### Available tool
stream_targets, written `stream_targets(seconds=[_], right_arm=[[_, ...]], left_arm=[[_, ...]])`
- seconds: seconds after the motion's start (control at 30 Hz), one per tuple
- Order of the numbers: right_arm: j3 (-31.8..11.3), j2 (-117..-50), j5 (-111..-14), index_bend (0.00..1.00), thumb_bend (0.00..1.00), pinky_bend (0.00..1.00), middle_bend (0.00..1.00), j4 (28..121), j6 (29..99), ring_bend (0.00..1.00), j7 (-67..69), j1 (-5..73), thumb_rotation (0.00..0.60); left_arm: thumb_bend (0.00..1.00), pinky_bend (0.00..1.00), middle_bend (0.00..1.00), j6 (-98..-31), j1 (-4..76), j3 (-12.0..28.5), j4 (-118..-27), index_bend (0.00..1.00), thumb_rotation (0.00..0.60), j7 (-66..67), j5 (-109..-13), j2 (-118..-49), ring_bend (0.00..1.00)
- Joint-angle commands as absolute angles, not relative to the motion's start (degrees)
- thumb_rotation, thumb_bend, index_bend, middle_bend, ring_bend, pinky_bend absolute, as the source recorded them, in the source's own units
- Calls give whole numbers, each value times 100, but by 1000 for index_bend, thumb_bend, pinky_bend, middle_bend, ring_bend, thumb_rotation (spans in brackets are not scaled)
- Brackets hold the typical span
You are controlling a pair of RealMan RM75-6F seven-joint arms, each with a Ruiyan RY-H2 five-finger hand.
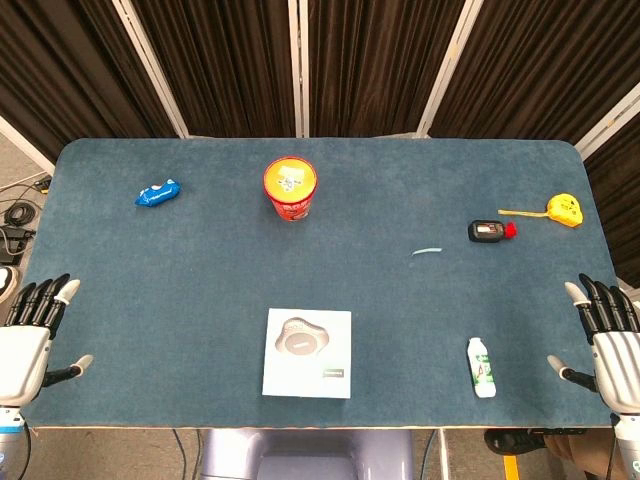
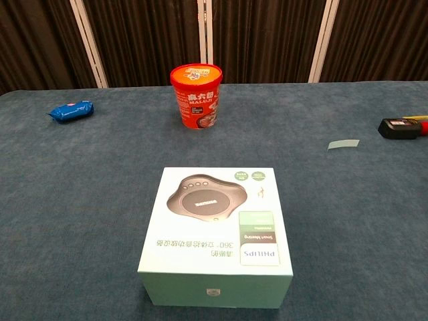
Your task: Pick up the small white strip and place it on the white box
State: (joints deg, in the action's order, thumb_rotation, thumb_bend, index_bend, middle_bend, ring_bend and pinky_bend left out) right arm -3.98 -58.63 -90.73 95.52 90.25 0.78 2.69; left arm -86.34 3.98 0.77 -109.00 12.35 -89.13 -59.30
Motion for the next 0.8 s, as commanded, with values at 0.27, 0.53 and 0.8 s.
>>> stream_targets(seconds=[0.27, 0.53, 0.8], right_arm=[[-453, -5943, -8829, 44, 0, 0, 0, 9378, 8572, 0, 155, 480, 600], [-867, -5853, -8161, 96, 40, 0, 0, 9135, 6864, 0, 505, 1514, 600], [-1448, -6297, -7394, 274, 147, 0, 0, 8575, 5385, 0, 352, 2814, 600]], left_arm=[[0, 0, 0, -8557, 432, 98, -10831, 0, 600, 1328, -8822, -5992, 0], [0, 0, 0, -8463, 521, 198, -10736, 0, 600, 1515, -8652, -6178, 0], [0, 0, 0, -8382, 594, 306, -10677, 0, 600, 1849, -8347, -6392, 0]])
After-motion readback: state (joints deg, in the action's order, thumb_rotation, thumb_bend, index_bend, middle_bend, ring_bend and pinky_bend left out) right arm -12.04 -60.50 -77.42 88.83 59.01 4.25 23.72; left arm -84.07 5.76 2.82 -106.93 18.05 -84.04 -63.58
